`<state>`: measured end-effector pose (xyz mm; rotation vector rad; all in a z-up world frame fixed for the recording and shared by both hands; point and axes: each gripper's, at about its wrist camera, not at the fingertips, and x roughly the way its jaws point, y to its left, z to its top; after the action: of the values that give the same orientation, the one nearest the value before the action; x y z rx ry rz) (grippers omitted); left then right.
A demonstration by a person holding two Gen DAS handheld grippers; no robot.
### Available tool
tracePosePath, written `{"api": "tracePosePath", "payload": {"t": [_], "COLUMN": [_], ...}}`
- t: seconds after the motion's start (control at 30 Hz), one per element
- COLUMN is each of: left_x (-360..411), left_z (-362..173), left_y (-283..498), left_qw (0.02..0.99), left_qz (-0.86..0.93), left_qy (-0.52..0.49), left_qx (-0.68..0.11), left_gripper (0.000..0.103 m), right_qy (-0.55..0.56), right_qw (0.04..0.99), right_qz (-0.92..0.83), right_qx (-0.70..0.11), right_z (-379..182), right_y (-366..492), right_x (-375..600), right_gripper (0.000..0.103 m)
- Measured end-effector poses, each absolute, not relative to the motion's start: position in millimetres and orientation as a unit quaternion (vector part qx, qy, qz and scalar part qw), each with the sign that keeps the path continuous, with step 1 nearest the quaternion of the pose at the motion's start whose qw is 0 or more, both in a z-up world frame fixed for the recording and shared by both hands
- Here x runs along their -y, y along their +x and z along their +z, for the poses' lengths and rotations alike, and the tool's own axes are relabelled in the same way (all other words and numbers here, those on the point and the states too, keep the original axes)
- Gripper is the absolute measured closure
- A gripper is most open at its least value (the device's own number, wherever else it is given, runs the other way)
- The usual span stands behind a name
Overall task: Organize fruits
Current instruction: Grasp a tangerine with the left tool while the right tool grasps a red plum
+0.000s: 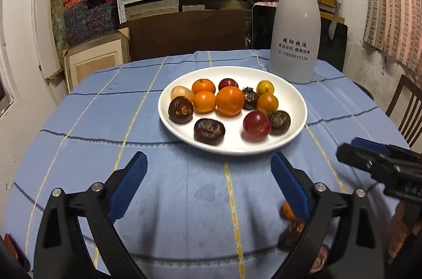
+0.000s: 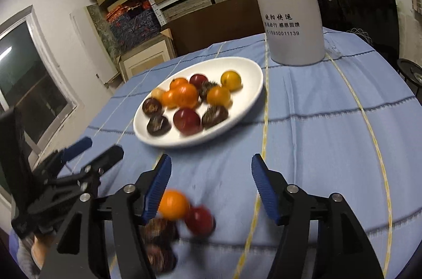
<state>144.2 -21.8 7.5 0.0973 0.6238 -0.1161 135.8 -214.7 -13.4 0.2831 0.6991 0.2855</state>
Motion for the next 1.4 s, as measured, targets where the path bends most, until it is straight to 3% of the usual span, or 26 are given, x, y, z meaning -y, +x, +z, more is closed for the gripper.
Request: {"api": "tracePosePath", "payload": {"t": [0.6, 0.7, 0.87, 1.2, 1.23, 1.3, 1.4], "left_x": [14.9, 16.1, 13.4, 20.5, 23.5, 30.1, 39.0], "left_z": [5.7, 6.5, 6.2, -3.3, -4.3, -6.9, -10.0], "left_y": [129.6, 130.3, 132.7, 139.0, 138.6, 137.5, 135.3], "left_qw": [0.949, 0.949, 0.947, 0.937, 0.936, 0.934, 0.932], "left_qz": [-0.03, -0.031, -0.032, -0.059, -0.063, -0.071, -0.083], "left_qy": [0.065, 0.069, 0.063, 0.065, 0.07, 0.081, 0.095], "left_qx": [-0.306, -0.306, -0.313, -0.338, -0.339, -0.34, -0.34], "left_gripper": [0.005, 0.005, 0.005, 0.005, 0.005, 0.005, 0.005], "right_qy": [0.083, 0.085, 0.087, 0.101, 0.101, 0.104, 0.102], "right_qw": [0.907, 0.904, 0.896, 0.883, 0.883, 0.882, 0.884], "right_qz": [0.163, 0.167, 0.182, 0.188, 0.189, 0.192, 0.194], "right_qx": [-0.378, -0.384, -0.395, -0.418, -0.417, -0.418, -0.412], "right_z": [-36.6, -38.2, -42.1, -52.3, -52.3, -53.0, -49.4], "right_y": [106.2, 106.8, 108.6, 116.2, 116.1, 116.4, 114.8], "right_x": [189.5, 188.6, 185.5, 185.6, 185.5, 185.9, 187.3], "right_gripper": [0.039, 0.043, 0.059, 0.061, 0.063, 0.076, 0.076]}}
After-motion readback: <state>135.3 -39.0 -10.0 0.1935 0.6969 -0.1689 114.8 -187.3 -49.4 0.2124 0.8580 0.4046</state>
